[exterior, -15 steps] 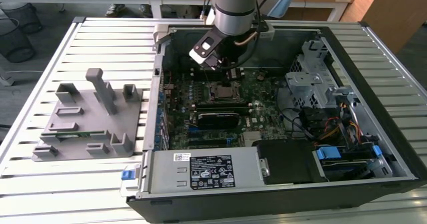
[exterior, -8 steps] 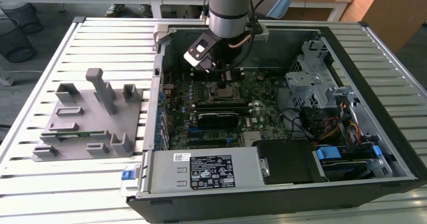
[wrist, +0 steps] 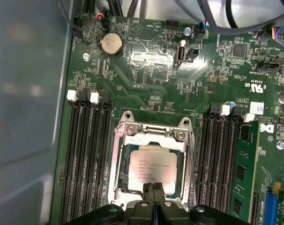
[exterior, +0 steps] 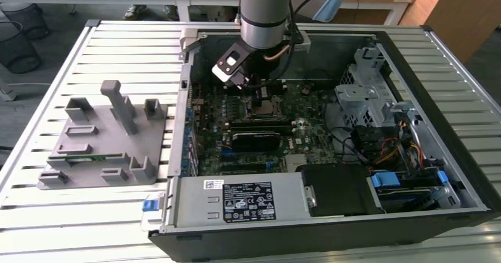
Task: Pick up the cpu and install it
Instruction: 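Close the cpu cover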
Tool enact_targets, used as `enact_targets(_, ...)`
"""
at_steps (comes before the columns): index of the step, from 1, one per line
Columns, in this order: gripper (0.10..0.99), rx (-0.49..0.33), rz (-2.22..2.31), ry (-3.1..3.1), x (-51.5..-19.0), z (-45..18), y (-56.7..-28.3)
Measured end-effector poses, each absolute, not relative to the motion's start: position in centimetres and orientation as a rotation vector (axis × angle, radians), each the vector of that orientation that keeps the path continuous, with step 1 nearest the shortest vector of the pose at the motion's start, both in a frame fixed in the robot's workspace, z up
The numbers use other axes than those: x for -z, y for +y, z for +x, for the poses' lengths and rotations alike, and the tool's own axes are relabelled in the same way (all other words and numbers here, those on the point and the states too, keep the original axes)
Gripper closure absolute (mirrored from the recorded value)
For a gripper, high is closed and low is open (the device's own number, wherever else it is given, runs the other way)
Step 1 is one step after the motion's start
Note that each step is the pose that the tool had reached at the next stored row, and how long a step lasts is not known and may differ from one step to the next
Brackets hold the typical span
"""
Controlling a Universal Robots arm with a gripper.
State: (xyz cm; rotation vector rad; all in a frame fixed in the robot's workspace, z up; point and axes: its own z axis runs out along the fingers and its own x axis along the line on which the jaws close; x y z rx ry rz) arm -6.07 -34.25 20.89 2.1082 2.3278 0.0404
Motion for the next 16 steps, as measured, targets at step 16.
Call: enact_targets(16, 0.98, -0.041, 2.105, 2.331, -20.08, -6.06, -34.25)
